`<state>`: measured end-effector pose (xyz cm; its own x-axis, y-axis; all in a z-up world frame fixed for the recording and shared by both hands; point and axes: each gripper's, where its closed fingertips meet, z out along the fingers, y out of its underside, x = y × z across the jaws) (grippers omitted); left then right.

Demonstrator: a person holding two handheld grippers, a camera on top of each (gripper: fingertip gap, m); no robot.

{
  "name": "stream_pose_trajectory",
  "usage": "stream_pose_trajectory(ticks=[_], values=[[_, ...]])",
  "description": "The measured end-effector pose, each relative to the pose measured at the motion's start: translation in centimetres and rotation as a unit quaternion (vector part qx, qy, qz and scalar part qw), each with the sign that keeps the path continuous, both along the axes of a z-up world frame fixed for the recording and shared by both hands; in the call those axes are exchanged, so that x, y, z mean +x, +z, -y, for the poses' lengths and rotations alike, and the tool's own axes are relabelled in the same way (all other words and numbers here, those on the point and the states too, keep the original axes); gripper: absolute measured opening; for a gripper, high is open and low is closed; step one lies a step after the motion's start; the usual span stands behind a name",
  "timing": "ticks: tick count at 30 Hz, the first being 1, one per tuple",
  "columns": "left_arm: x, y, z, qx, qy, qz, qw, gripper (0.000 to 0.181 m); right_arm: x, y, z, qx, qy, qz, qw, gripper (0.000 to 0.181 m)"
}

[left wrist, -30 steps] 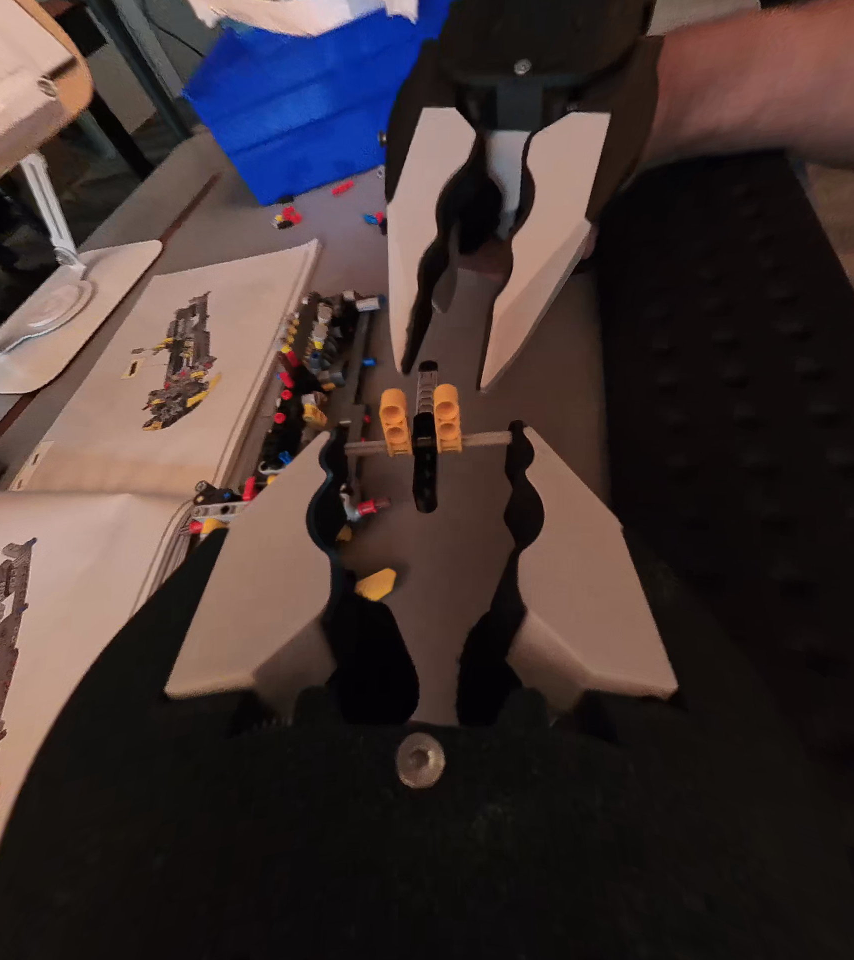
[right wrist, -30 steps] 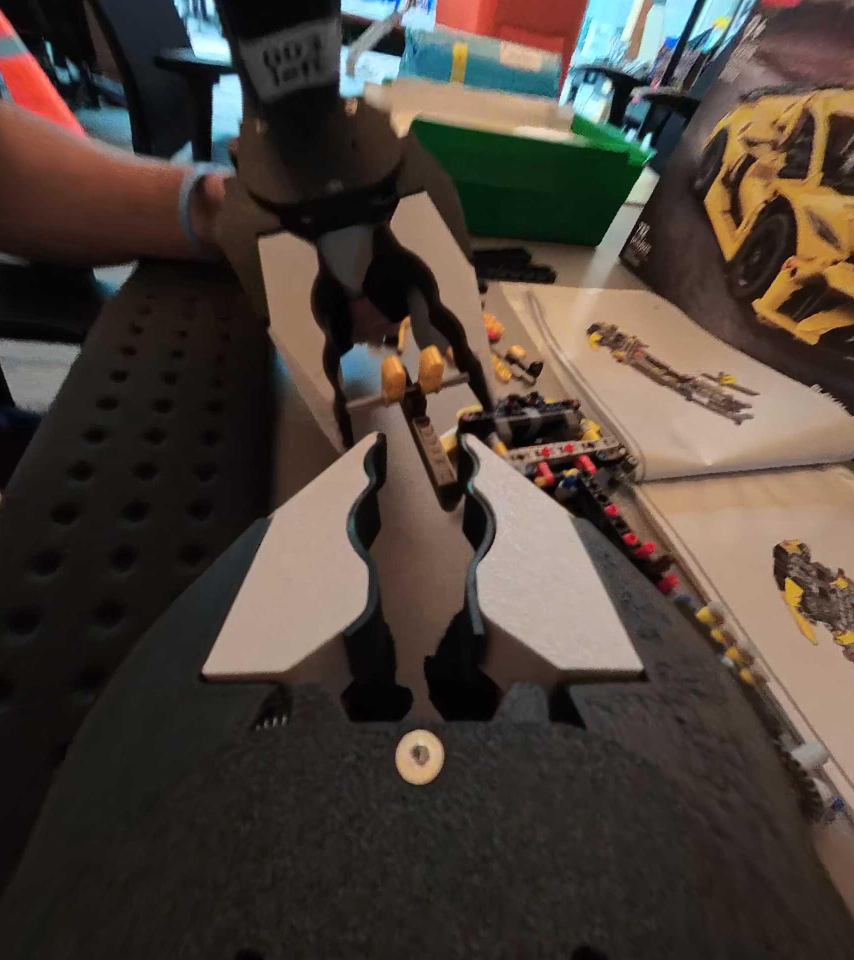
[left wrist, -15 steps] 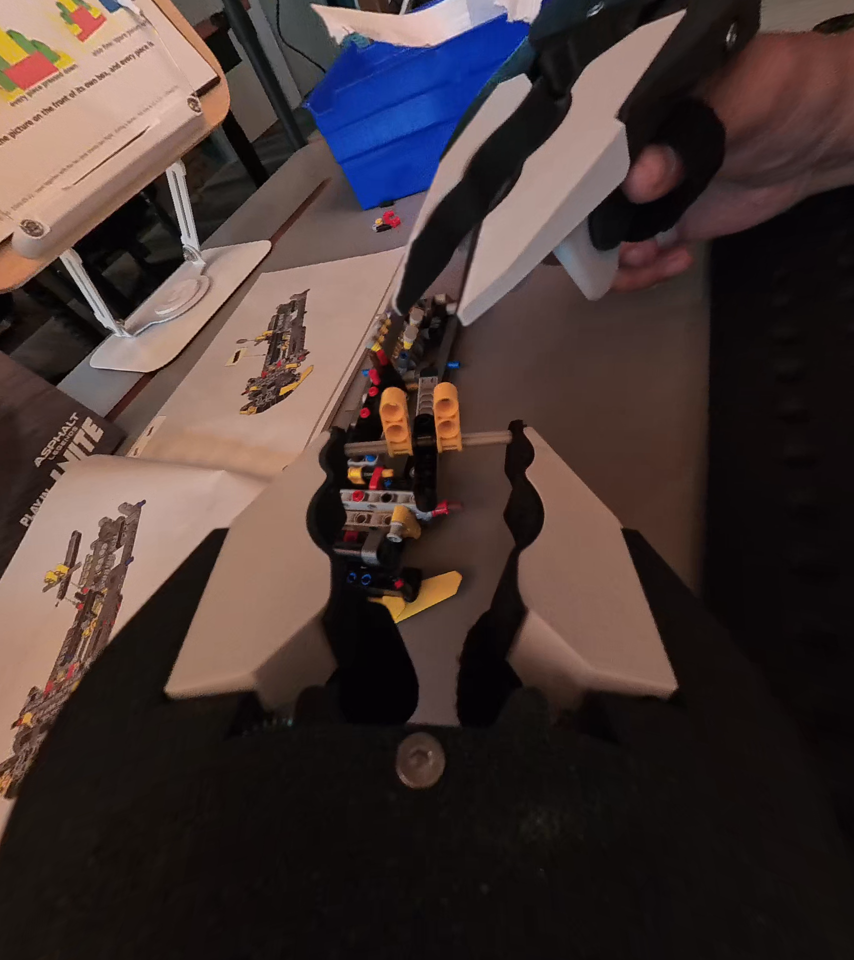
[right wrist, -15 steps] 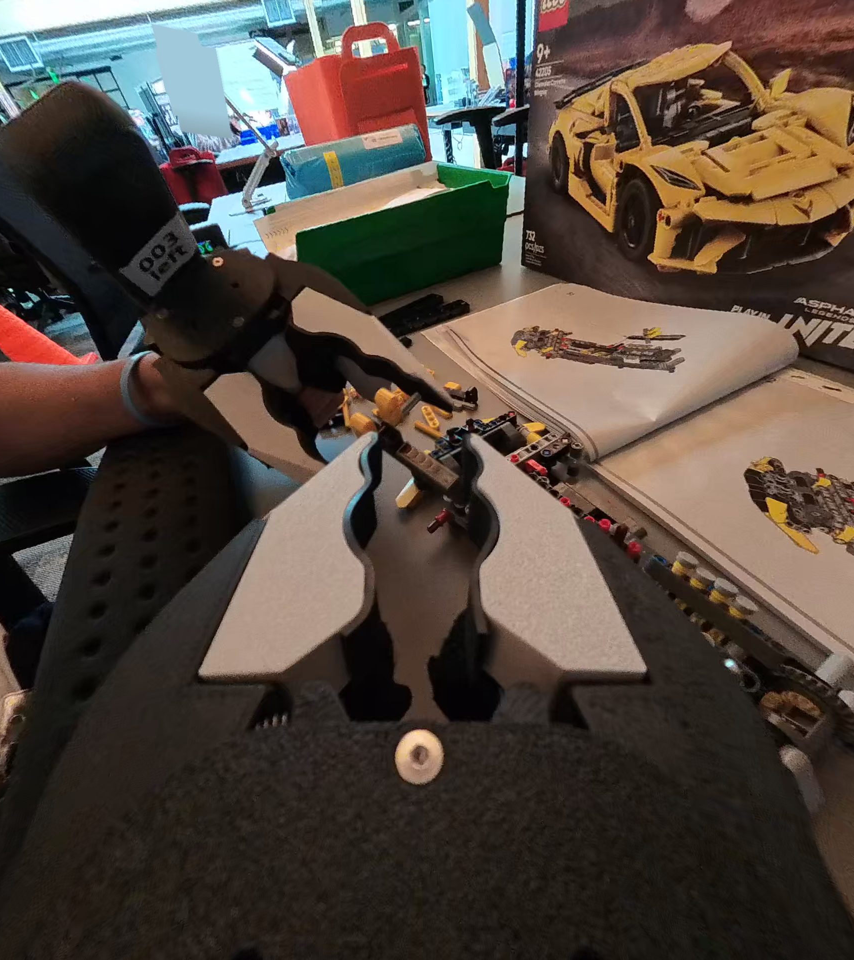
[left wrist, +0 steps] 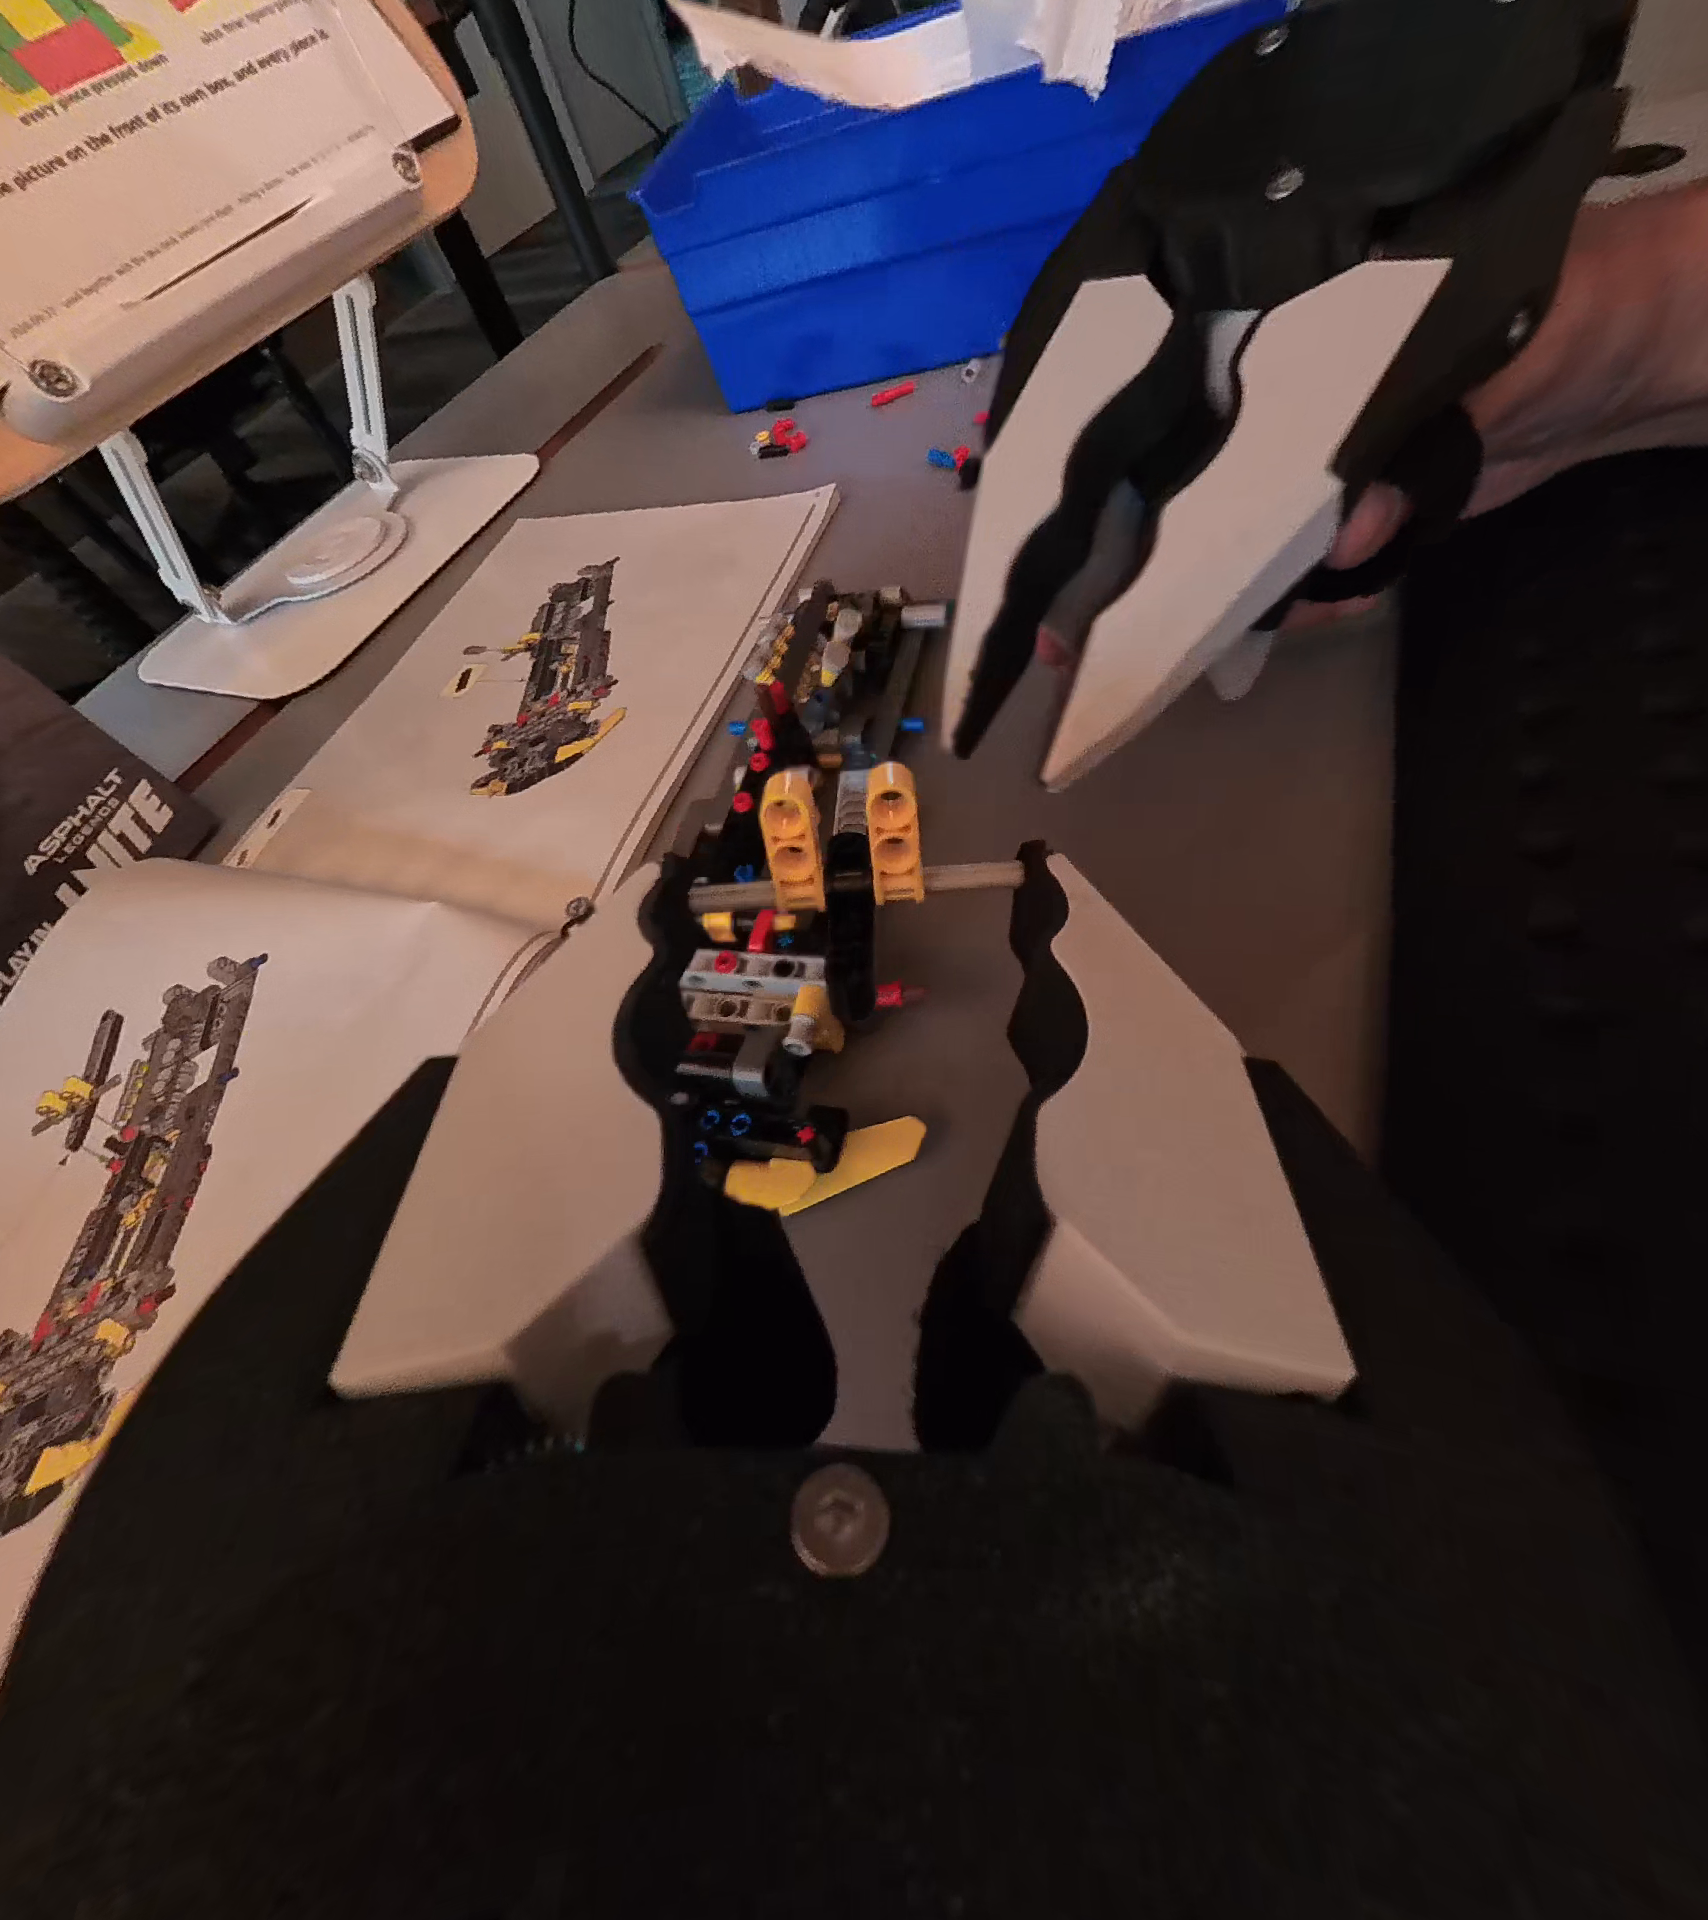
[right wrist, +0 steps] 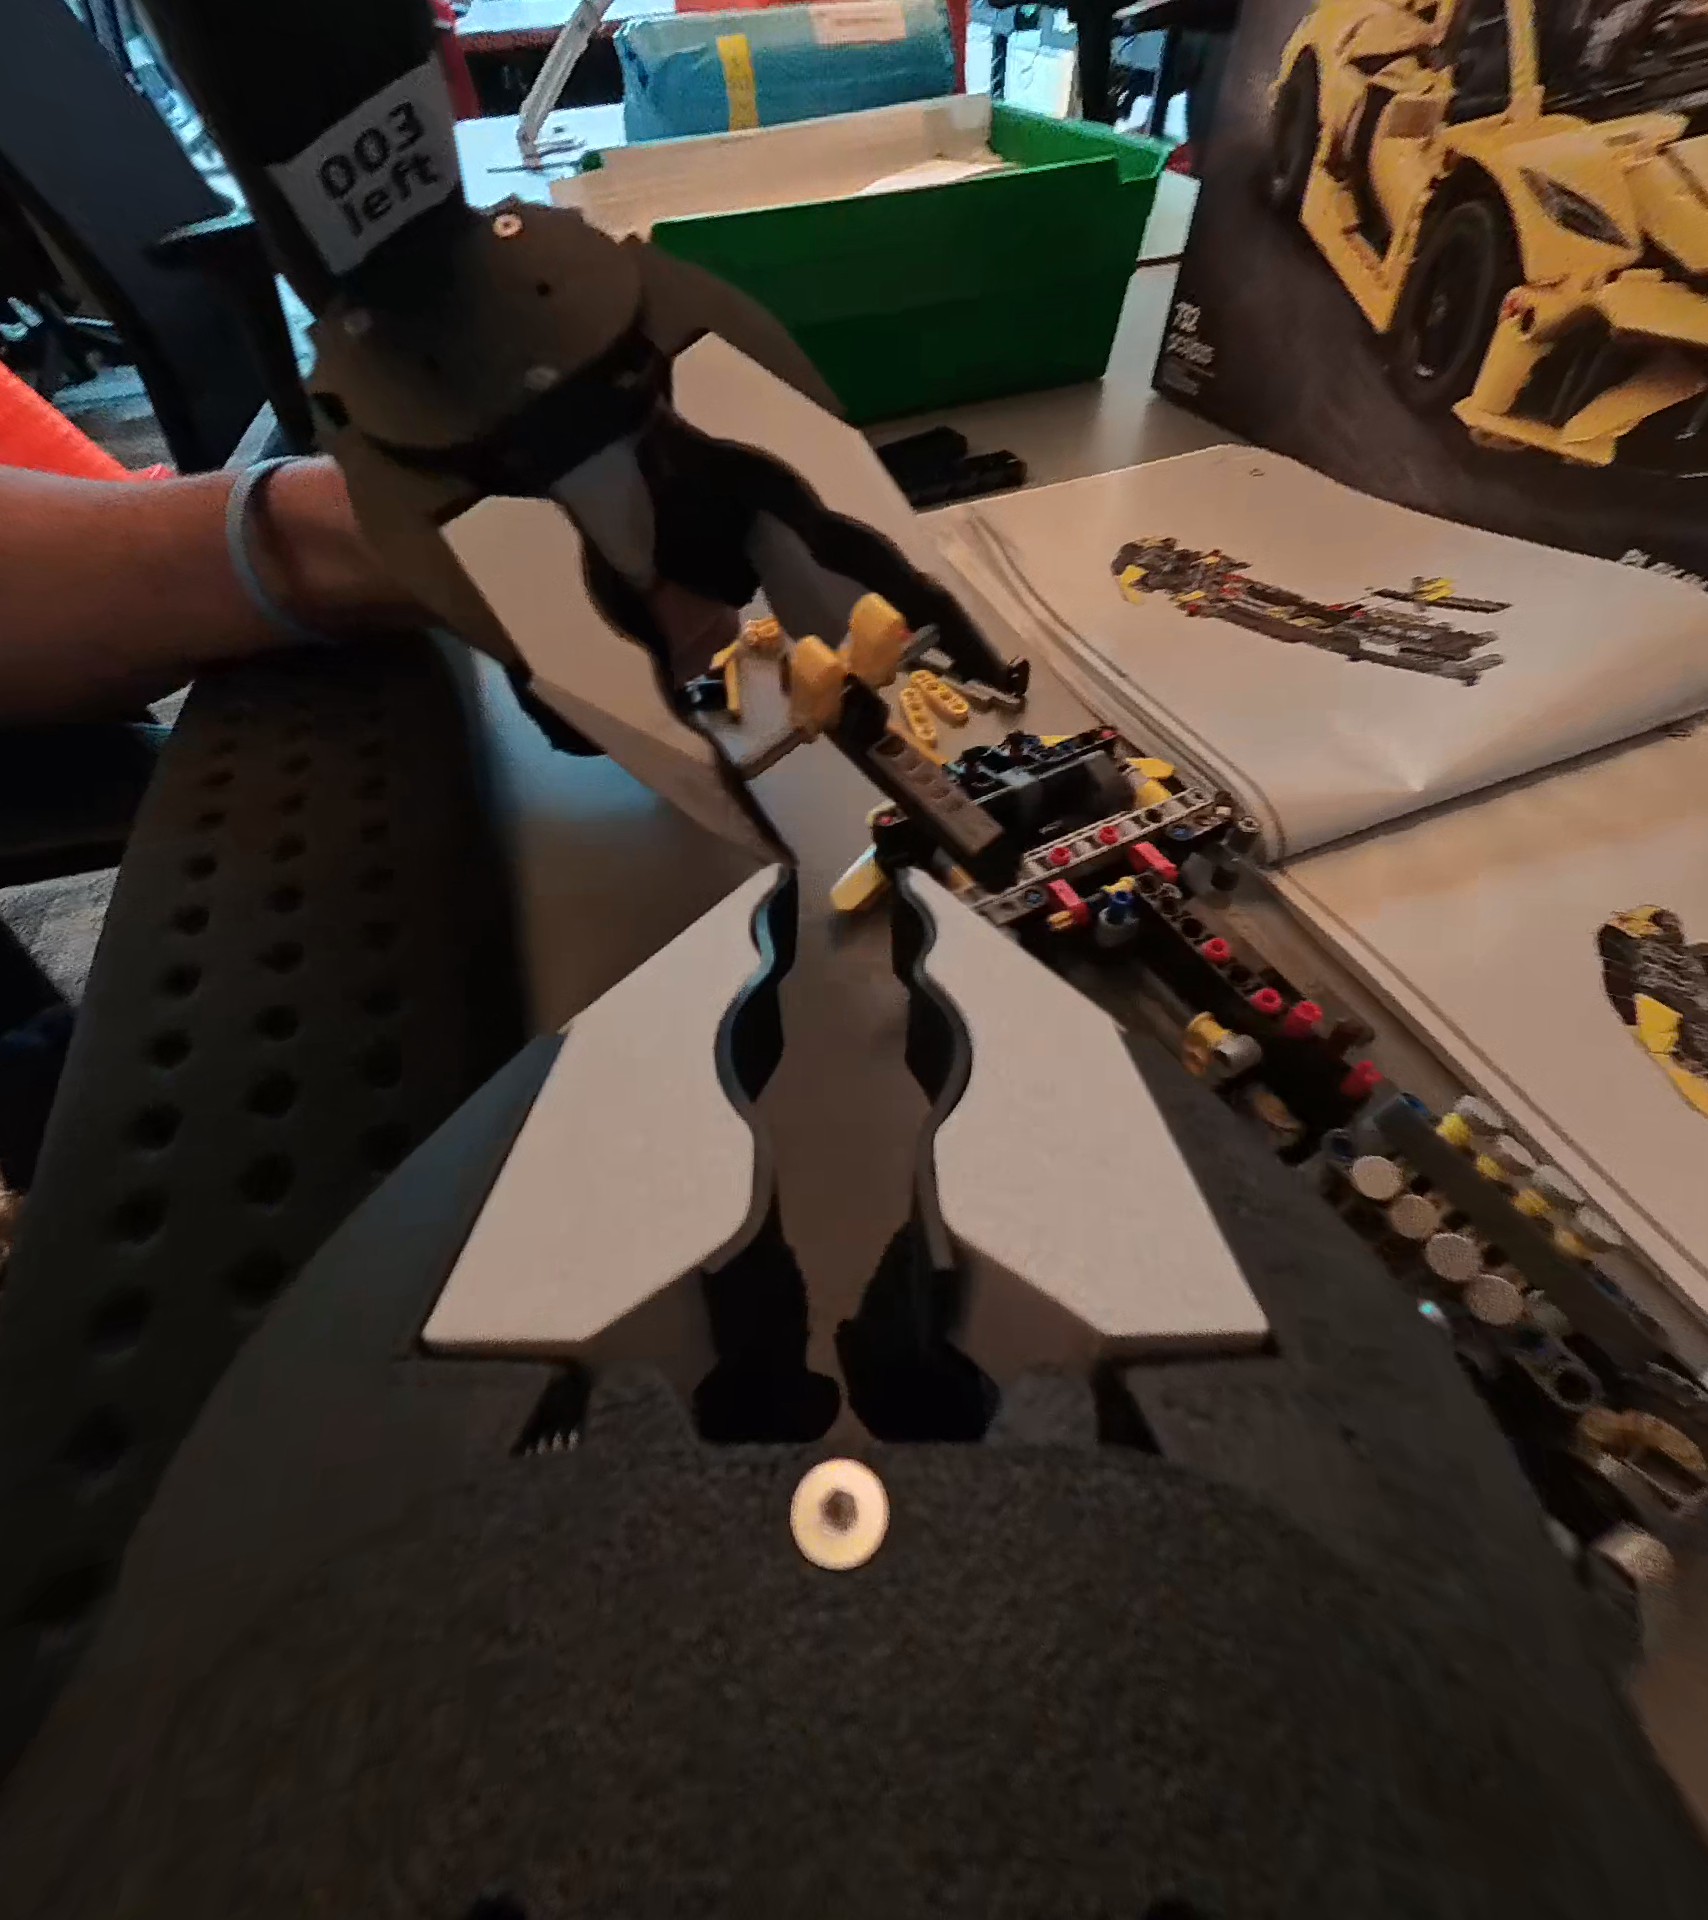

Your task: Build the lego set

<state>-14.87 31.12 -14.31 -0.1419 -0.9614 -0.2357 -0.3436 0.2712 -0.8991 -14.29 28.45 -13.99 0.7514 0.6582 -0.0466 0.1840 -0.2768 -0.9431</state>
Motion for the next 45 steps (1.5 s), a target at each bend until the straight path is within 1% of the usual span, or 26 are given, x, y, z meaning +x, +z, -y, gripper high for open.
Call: stream_pose_trajectory(ticks=[4,13,26,31,34,40,45], values=[[-0.1,-0.5,-0.7,-0.011,0.009,-0.011,1.000,0.060,-0.2,-0.9,0.1,-0.021,0.006,0.011,1.000,0.018],[-0.1,-0.6,-0.4,-0.042,-0.005,-0.014,0.999,0.060,0.3,-1.1,-0.2,-0.026,-0.004,0.011,1.000,0.017],[-0.1,-0.4,-0.5,-0.049,-0.008,-0.009,0.999,0.060,0.4,-1.4,-0.2,-0.025,-0.005,0.024,0.999,0.016],[-0.1,-0.1,-0.2,-0.047,-0.013,-0.004,0.999,0.060,0.5,-1.5,-0.4,-0.015,-0.010,0.035,0.999,0.016],[-0.2,0.2,0.4,-0.044,-0.029,0.004,0.999,0.059,0.3,-1.4,-0.4,-0.006,-0.004,0.038,0.999,0.017],[-0.3,0.3,0.9,-0.038,-0.040,0.006,0.998,0.059,0.3,-0.8,-0.7,0.055,-0.001,0.064,0.996,0.023],[-0.3,0.7,0.7,-0.041,-0.037,0.013,0.998,0.059,0.3,-0.6,-0.7,0.051,0.001,0.049,0.998,0.024]])
